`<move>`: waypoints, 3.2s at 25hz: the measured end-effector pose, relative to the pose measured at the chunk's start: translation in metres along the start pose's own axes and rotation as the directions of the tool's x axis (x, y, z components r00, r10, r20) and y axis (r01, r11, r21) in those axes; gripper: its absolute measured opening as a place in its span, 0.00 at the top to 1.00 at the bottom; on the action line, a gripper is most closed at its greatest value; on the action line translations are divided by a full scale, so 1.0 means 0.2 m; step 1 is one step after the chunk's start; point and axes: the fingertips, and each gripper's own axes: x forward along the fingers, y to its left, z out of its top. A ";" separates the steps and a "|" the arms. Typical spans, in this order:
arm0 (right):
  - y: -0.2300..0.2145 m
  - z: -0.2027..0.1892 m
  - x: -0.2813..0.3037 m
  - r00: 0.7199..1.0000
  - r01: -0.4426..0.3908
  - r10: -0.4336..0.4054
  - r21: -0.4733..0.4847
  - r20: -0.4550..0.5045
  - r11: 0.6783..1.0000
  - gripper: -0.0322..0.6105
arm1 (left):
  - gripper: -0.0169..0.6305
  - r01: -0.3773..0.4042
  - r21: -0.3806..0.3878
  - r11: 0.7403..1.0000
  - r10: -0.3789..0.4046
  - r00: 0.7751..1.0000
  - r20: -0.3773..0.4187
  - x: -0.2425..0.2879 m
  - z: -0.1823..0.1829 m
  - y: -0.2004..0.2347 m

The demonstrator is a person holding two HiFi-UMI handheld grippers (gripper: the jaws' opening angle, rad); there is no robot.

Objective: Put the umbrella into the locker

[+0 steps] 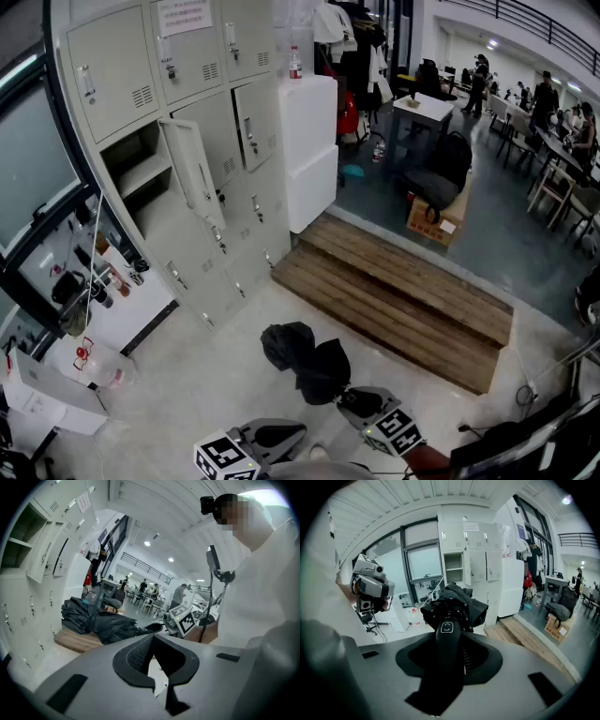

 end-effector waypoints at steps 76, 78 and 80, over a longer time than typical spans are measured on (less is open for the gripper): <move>-0.32 3.39 3.20 0.957 -0.124 0.166 -0.182 0.239 0.975 0.71 | 0.96 0.004 0.107 0.994 -0.030 0.969 0.246 -1.12 1.33 2.47; -0.33 3.46 3.28 0.958 -0.105 0.147 -0.177 0.246 0.979 0.71 | 0.96 0.012 0.108 0.994 -0.038 0.969 0.245 -1.18 1.36 2.53; -0.33 3.52 3.35 0.958 -0.089 0.131 -0.172 0.254 0.981 0.71 | 0.96 0.017 0.111 0.994 -0.043 0.970 0.238 -1.24 1.36 2.58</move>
